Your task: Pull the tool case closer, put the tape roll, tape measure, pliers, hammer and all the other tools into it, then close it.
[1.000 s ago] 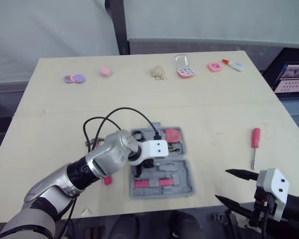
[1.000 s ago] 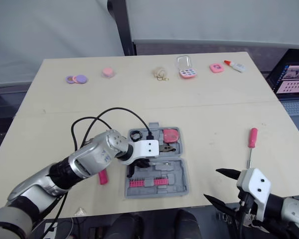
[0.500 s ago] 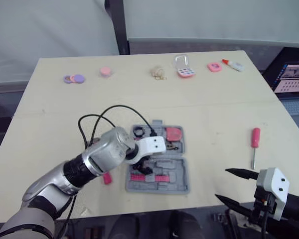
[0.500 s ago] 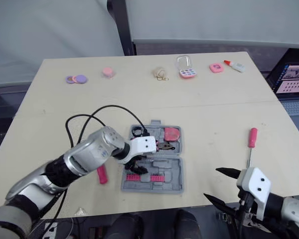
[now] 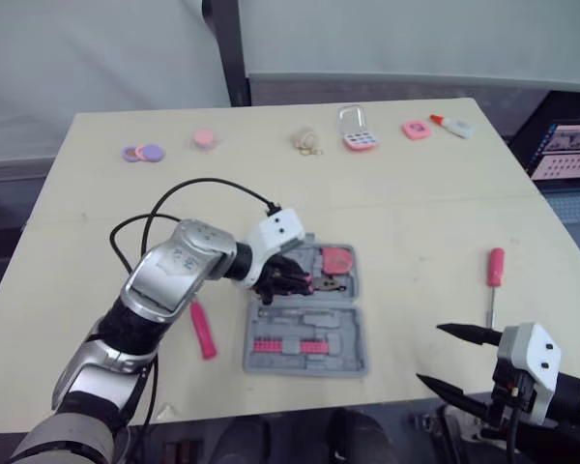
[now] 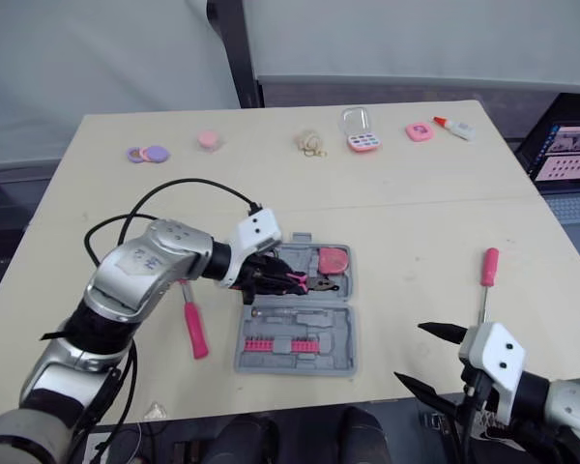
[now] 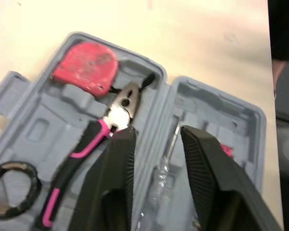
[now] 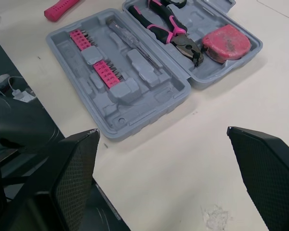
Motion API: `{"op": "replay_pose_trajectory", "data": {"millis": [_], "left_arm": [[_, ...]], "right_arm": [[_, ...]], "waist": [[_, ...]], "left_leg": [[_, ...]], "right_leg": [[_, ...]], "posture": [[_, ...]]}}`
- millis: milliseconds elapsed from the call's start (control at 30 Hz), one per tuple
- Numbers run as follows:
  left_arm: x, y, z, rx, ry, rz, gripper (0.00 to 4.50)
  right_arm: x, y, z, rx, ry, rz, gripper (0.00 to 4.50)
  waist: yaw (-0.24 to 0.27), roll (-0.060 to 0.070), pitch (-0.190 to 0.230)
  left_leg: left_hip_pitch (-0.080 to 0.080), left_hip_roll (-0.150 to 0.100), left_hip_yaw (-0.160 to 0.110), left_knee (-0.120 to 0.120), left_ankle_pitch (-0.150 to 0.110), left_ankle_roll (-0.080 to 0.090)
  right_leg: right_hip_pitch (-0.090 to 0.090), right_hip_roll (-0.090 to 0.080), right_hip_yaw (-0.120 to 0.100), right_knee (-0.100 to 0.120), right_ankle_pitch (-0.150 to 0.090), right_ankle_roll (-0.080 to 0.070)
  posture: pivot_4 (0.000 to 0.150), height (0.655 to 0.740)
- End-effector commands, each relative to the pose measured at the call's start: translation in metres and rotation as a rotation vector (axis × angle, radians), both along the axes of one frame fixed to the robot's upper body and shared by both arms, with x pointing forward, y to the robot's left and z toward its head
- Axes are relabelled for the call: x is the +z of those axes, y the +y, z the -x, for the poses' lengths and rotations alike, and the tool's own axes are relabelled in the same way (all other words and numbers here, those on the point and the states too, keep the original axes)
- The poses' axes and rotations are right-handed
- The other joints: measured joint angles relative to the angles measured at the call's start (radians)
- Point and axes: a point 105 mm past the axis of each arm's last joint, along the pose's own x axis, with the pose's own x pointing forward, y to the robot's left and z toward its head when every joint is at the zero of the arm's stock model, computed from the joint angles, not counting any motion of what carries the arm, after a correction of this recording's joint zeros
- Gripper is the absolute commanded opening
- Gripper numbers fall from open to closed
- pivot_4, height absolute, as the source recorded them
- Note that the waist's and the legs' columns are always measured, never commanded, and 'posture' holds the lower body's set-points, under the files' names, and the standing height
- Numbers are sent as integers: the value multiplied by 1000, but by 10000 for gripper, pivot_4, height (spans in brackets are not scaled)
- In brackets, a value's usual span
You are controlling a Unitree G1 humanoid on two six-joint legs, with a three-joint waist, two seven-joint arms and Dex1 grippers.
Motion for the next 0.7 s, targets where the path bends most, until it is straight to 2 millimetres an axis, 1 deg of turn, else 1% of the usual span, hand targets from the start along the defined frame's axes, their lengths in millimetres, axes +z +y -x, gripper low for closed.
{"op": "replay_pose_trajectory", "data": {"millis": [33, 133, 233, 367, 433, 467, 500, 700], "left_arm": [[-7, 11, 6, -98, -43, 61, 15450], [-22, 18, 7, -106, -30, 96, 15450], [-36, 21, 8, -111, -46, 83, 15450], [-47, 20, 10, -118, -47, 66, 15450], [-49, 18, 10, -111, -50, 70, 9782], [-49, 18, 10, -109, -52, 71, 6356], [-49, 18, 10, -108, -54, 70, 1855], [-57, 20, 11, -108, -54, 24, 1855]], "right_arm": [[3, 2, 0, 8, -15, -2, 45000], [4, 2, -1, 8, -18, -1, 45000], [5, 2, -2, 7, -20, 1, 45000], [6, 2, -2, 6, -22, 3, 45000], [6, 1, -2, 4, -20, 5, 45000], [6, 1, -1, 4, -19, 6, 45000], [6, 1, -1, 3, -19, 6, 45000], [7, 1, -2, 3, -20, 9, 45000]], "waist": [[-4, 0, 0], [-4, 0, 0], [3, 0, 0], [2, 0, 0], [1, 0, 0], [1, 0, 0], [0, 0, 0], [0, 0, 0]], "left_leg": [[0, 0, 0, 0, 0, 0], [0, 0, 1, -1, 0, 0], [0, 0, 0, 0, 0, 0], [0, 0, 1, 0, 0, 0], [0, 0, 1, 0, 0, 0], [0, 0, 1, 0, 0, 0], [0, 0, 1, 0, 0, 0], [0, 0, 1, 0, 0, 0]], "right_leg": [[0, 0, 0, 0, 0, 0], [0, 0, 0, 0, 0, 0], [0, 0, 0, 0, 0, 0], [0, 0, 0, 0, 0, 0], [0, 0, 0, 0, 0, 0], [0, 0, 0, 0, 0, 0], [0, 0, 0, 0, 0, 0], [0, 0, 0, 0, 0, 0]], "posture": [[1500, 7400], [1500, 7400], [1500, 7400], [1500, 7400], [1500, 7400], [1500, 7400], [1500, 7400], [1500, 7400]]}}
